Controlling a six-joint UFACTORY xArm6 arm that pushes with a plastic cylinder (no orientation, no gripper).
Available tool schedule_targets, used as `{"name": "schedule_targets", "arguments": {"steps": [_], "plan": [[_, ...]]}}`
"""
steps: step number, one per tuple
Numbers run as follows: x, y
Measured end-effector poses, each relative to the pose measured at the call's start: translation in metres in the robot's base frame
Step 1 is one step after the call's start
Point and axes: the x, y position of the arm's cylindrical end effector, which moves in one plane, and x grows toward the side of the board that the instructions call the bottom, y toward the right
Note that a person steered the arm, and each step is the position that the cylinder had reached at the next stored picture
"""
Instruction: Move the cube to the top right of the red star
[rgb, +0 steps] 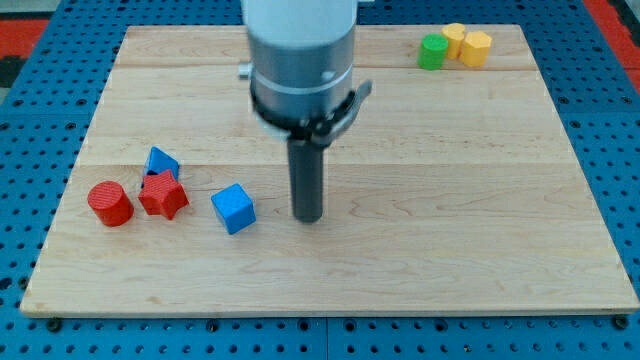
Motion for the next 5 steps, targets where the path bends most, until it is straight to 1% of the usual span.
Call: {"name": "schedule_targets", "arguments": {"steps": [1,2,3,4,5], "plan": [[0.007,-0.081],[-0.035,-0.102],[-0.074,-0.098],[-0.122,-0.056],[-0.171,0.024]]}}
